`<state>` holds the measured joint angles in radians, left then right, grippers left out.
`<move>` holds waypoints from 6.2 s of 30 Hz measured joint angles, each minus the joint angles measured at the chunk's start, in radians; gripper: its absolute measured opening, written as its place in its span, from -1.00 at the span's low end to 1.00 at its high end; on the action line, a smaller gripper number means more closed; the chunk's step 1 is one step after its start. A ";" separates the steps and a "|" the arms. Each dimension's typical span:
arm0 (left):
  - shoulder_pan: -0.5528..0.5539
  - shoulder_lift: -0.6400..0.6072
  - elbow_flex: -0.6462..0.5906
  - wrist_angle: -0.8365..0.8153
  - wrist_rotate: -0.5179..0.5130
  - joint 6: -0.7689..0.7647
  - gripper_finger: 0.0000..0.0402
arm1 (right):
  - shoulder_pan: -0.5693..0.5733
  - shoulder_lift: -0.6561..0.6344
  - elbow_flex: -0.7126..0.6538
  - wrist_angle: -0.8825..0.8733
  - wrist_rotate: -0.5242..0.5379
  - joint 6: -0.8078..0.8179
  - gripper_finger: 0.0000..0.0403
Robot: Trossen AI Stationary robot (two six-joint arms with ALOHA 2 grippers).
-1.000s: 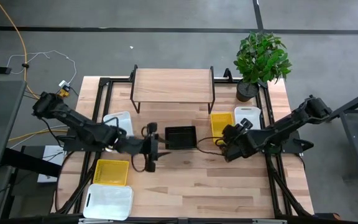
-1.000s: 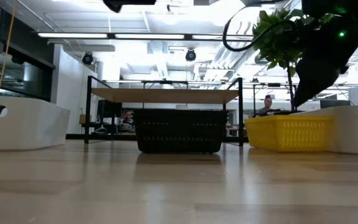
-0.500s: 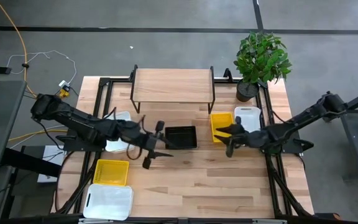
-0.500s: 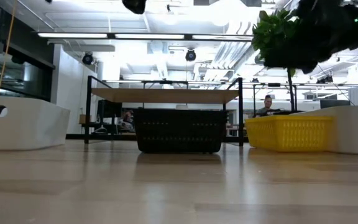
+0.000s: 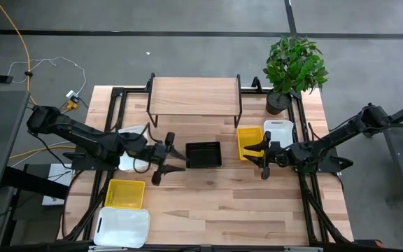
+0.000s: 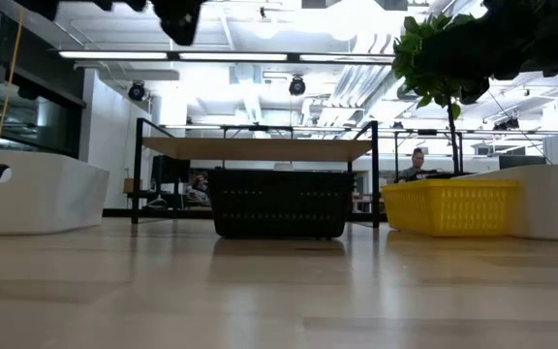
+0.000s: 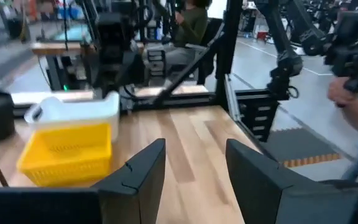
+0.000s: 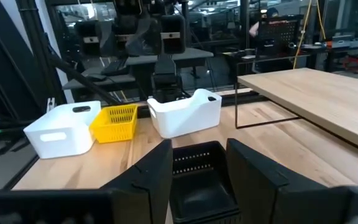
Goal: Stack baskets on shelf by color
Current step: Stack the bottom yellow bin on the top yellow bins
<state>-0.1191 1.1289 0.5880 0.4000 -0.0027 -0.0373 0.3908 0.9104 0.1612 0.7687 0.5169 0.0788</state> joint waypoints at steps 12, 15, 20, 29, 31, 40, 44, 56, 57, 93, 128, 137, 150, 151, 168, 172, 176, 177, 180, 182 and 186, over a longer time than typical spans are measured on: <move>-0.227 -0.089 0.157 -0.903 -0.158 -0.483 -0.22 | 0.000 0.000 0.000 -0.003 -0.009 0.003 -0.31; -0.291 -0.076 0.167 -1.065 -0.050 -0.648 -0.22 | 0.000 0.000 0.000 -0.001 -0.010 0.003 -0.31; -0.395 -0.037 0.169 -1.228 -0.024 -0.799 -0.22 | 0.000 0.001 0.000 -0.001 -0.010 0.003 -0.31; -0.480 0.085 0.169 -1.298 -0.046 -0.803 -0.22 | 0.000 0.001 0.000 -0.007 -0.010 0.003 -0.31; -0.486 0.118 0.169 -1.300 -0.048 -0.790 -0.22 | 0.000 0.001 0.000 -0.009 -0.009 0.003 -0.31; -0.486 0.221 0.169 -1.350 -0.094 -0.741 -0.22 | 0.000 0.001 0.000 -0.017 -0.005 0.003 -0.31; -0.486 0.230 0.169 -1.346 -0.098 -0.728 -0.22 | 0.000 0.001 0.000 -0.024 -0.005 0.003 -0.31; -0.486 0.229 0.312 -1.424 -0.222 -0.665 -0.22 | 0.000 0.001 0.000 -0.024 -0.006 0.003 -0.31; -0.485 0.229 0.312 -1.435 -0.234 -0.666 -0.22 | 0.000 0.001 0.000 -0.024 -0.006 0.003 -0.31; -0.476 0.338 0.239 -1.455 -0.189 -0.711 -0.22 | 0.000 0.001 0.000 -0.033 -0.010 0.003 -0.31; -0.369 0.356 0.814 -1.723 -0.590 -0.455 -1.00 | 0.000 0.001 0.000 -0.022 -0.008 0.019 -0.31; -0.178 0.358 0.817 -1.309 -0.933 -0.195 -1.00 | 0.000 0.001 0.001 0.033 -0.037 0.047 -0.31; 0.021 0.367 0.470 -0.161 -0.837 0.051 -1.00 | 0.038 0.077 0.111 -0.006 0.041 0.028 -0.31; 0.027 0.367 0.452 -0.125 -0.851 0.050 -1.00 | 0.048 0.103 0.144 -0.041 0.074 0.012 -0.31; 0.043 0.366 0.388 0.043 -1.012 0.022 -1.00 | 0.136 0.543 0.635 -0.433 0.811 -0.061 -0.31; 0.043 0.366 0.388 0.048 -1.011 0.022 -1.00 | 0.119 0.571 0.664 -0.431 0.812 -0.075 -0.27; 0.043 0.366 0.388 0.048 -1.011 0.018 -1.00 | 0.105 0.576 0.663 -0.421 0.813 -0.079 -0.06; 0.043 0.366 0.388 0.048 -1.011 0.014 -1.00 | 0.100 0.576 0.663 -0.420 0.813 -0.077 0.01; 0.043 0.366 0.388 0.069 -1.011 0.011 -1.00 | 0.083 0.576 0.663 -0.402 0.812 -0.052 0.24; 0.044 0.366 0.388 0.085 -1.004 -0.009 -1.00 | 0.070 0.576 0.663 -0.387 0.807 -0.040 0.38; 0.055 0.371 0.388 0.105 -0.963 -0.049 -1.00 | 0.047 0.576 0.663 -0.384 0.791 0.007 0.53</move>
<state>-0.0638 1.4995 0.9765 0.5051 -0.9657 -0.0865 0.4382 1.4868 0.8242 0.3851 1.3084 0.0853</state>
